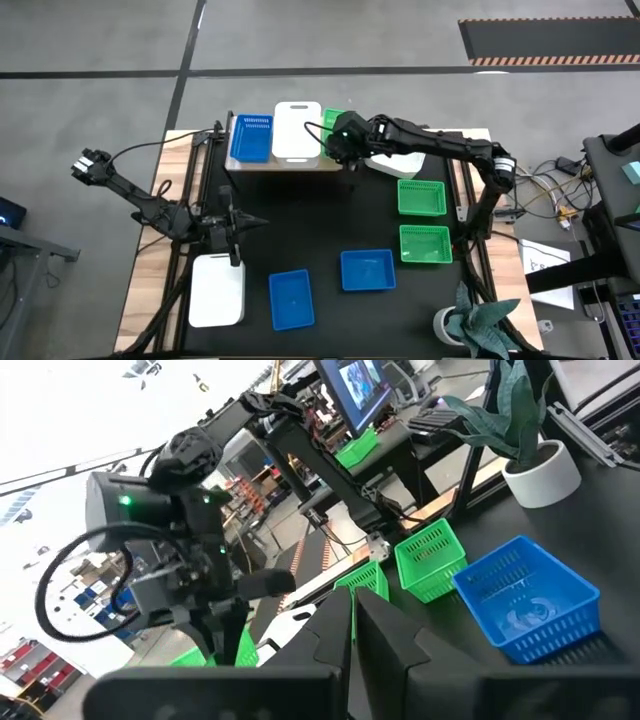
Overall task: Stack baskets on shelf by color
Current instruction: Put the middle green bin on the shelf, then stack the left blue bin on top of the blue bin on the shelf
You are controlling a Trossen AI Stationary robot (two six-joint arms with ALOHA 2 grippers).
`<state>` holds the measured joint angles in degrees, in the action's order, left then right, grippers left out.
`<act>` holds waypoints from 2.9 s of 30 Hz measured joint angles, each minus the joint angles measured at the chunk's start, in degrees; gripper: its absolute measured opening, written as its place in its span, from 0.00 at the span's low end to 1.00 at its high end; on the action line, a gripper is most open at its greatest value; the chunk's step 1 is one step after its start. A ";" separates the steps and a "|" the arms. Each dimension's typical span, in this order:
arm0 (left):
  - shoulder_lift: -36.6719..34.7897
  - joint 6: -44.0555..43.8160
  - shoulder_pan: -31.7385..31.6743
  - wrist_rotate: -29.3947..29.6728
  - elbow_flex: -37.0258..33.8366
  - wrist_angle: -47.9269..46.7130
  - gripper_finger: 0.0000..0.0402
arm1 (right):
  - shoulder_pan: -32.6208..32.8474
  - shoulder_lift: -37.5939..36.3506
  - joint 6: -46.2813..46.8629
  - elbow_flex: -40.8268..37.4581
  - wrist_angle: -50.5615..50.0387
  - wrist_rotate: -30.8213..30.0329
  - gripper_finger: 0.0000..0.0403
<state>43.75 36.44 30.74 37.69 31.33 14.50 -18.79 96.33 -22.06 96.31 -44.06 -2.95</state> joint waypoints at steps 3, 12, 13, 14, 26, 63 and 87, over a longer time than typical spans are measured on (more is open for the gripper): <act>-0.01 0.03 0.00 0.00 0.00 -0.02 0.00 | -0.39 0.96 -0.32 0.00 0.30 -0.01 0.02; 0.02 0.18 0.02 0.02 0.00 -0.02 0.00 | -0.76 3.16 -1.59 0.00 1.25 -0.04 0.02; 0.02 0.19 0.00 0.02 0.00 -0.02 0.00 | -0.76 3.18 -1.80 0.00 1.25 -0.04 0.02; 0.02 0.20 0.00 0.02 0.00 -0.02 0.00 | -0.76 3.18 -1.86 0.00 1.26 -0.04 0.02; -0.03 0.22 0.00 0.10 0.00 0.00 0.00 | -1.14 3.18 -1.00 0.00 1.30 -0.14 0.11; 0.13 -1.59 0.02 0.08 0.00 0.04 0.00 | 7.58 -2.22 6.92 11.54 -16.90 0.07 0.31; 19.95 -21.67 0.10 -0.03 2.79 16.66 0.00 | 38.36 -26.78 15.23 -33.18 18.51 -10.12 0.07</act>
<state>63.70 14.77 30.84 37.66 34.12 31.17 19.57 69.55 -6.83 63.13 -25.55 -13.07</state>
